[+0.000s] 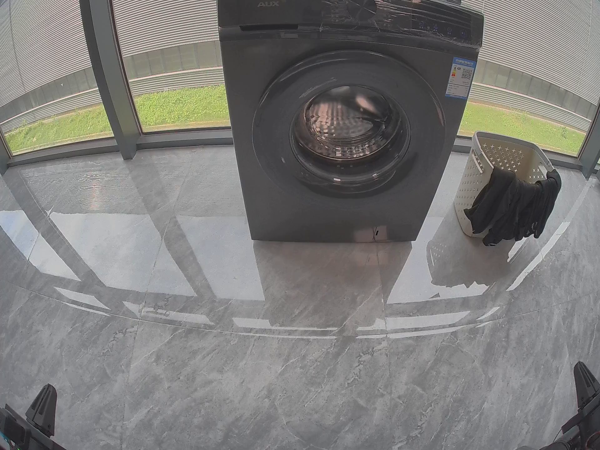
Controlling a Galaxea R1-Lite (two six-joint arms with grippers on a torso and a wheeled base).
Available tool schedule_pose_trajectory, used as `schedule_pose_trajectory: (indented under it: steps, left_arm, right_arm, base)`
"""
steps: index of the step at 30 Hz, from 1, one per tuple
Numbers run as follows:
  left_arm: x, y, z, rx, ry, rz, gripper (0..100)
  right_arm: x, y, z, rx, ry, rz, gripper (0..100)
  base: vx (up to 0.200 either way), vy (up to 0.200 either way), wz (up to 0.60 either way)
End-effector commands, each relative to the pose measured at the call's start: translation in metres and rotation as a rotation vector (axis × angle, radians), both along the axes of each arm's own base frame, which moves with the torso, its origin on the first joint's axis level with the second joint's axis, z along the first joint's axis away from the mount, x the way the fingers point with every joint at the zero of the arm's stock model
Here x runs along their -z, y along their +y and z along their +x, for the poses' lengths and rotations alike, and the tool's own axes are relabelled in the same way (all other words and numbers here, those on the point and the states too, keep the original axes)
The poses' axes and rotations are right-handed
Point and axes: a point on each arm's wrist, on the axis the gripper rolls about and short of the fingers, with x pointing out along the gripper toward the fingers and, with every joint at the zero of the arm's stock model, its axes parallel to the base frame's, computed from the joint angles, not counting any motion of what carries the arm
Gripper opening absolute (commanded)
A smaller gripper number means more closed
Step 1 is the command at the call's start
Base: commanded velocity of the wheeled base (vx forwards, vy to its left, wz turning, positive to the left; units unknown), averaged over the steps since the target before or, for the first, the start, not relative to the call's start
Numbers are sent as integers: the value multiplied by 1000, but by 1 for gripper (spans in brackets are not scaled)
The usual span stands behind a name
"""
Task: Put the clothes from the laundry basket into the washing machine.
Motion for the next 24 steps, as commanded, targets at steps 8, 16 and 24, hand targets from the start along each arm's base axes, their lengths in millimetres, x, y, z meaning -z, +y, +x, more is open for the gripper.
schedule_pose_trajectory:
  steps: [8,16,24]
  left_arm:
    - [5,0,0,-1,0,-7,0]
    - [5,0,0,-1,0,-7,0]
    - [5,0,0,-1,0,-6,0]
  right_arm:
    - [5,0,0,-1,-1,-2,0]
    - [5,0,0,-1,-1,-2,0]
    - [5,0,0,-1,-1,-3,0]
  base:
    - [100,0,0]
    - [200,0,0]
    - [150,0,0]
